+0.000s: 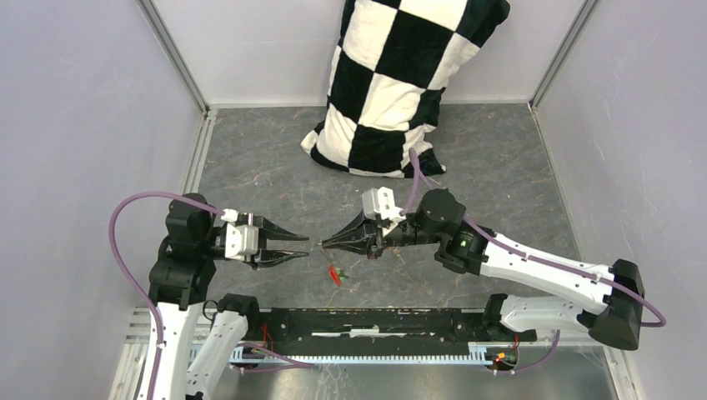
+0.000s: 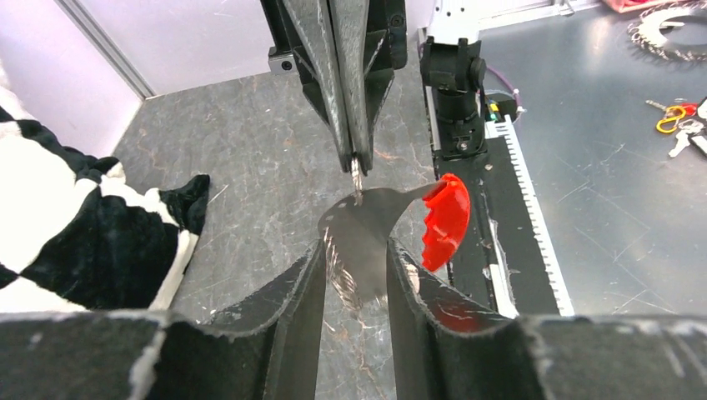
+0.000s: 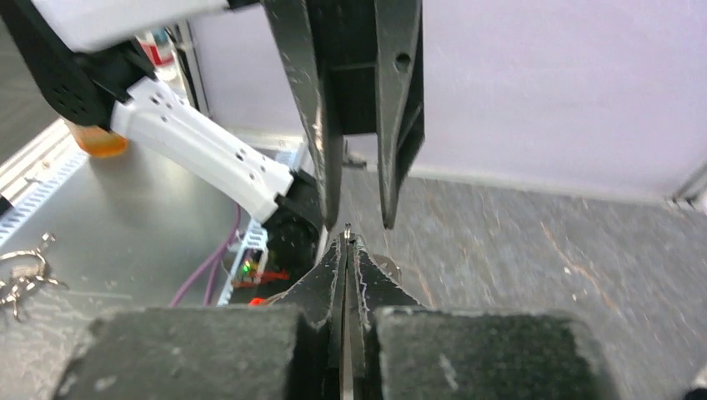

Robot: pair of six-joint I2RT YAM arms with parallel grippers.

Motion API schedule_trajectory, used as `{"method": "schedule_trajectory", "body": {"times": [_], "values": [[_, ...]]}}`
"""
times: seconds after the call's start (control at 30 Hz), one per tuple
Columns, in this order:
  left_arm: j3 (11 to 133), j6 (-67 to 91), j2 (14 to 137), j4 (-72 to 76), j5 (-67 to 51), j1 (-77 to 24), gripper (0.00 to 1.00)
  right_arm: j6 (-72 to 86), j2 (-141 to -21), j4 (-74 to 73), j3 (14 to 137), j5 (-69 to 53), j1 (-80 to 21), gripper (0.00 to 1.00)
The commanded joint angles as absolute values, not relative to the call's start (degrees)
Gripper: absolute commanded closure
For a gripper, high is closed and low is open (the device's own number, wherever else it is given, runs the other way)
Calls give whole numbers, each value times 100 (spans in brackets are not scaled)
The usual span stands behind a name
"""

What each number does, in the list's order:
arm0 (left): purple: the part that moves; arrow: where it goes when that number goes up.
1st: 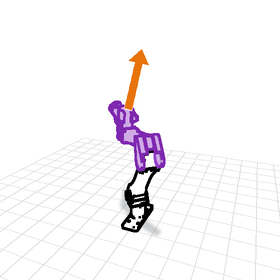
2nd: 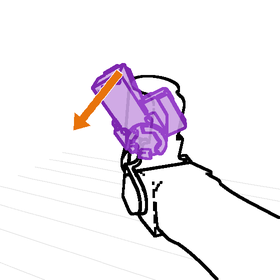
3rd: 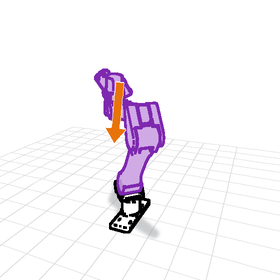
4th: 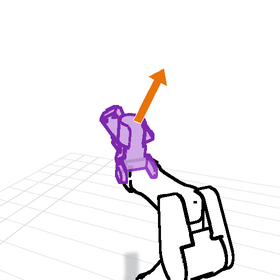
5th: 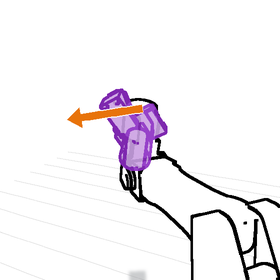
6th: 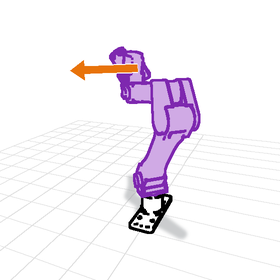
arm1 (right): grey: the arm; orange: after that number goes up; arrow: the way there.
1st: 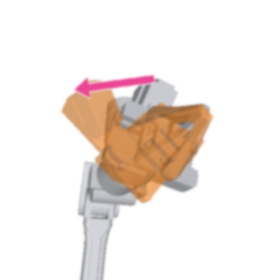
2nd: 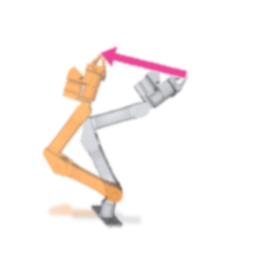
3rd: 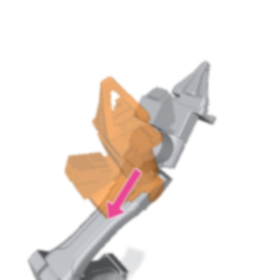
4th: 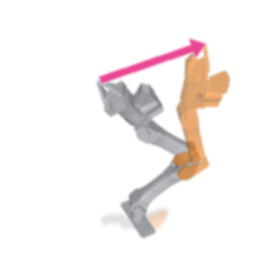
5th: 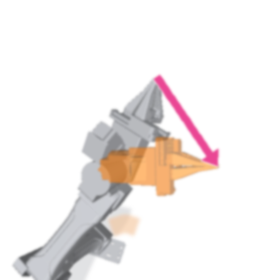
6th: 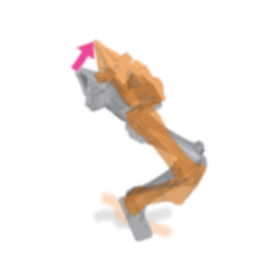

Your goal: Put the keys on the keyring

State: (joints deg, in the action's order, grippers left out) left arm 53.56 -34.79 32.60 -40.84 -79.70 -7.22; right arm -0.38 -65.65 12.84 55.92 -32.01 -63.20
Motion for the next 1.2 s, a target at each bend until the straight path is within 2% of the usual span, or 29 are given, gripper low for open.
{"method": "schedule_trajectory", "body": {"times": [0.0, 0.4, 0.83, 1.17], "values": [[5353, -2999, 3271, -4043, -8285, -729, 62, 890, -6431, 3864, 5103, -3453, -6313, 100], [5649, -2924, 3620, -4060, -8751, -729, 68, 1564, -6952, 5730, 4738, -3389, -6337, 99], [5845, -2858, 3798, -4061, -8852, -729, 69, 1662, -7462, 6523, 4591, -3280, -6534, 100], [5845, -2821, 3746, -4053, -8901, -729, 82, 1547, -7519, 6659, 4410, -3055, -6635, 100]]}}
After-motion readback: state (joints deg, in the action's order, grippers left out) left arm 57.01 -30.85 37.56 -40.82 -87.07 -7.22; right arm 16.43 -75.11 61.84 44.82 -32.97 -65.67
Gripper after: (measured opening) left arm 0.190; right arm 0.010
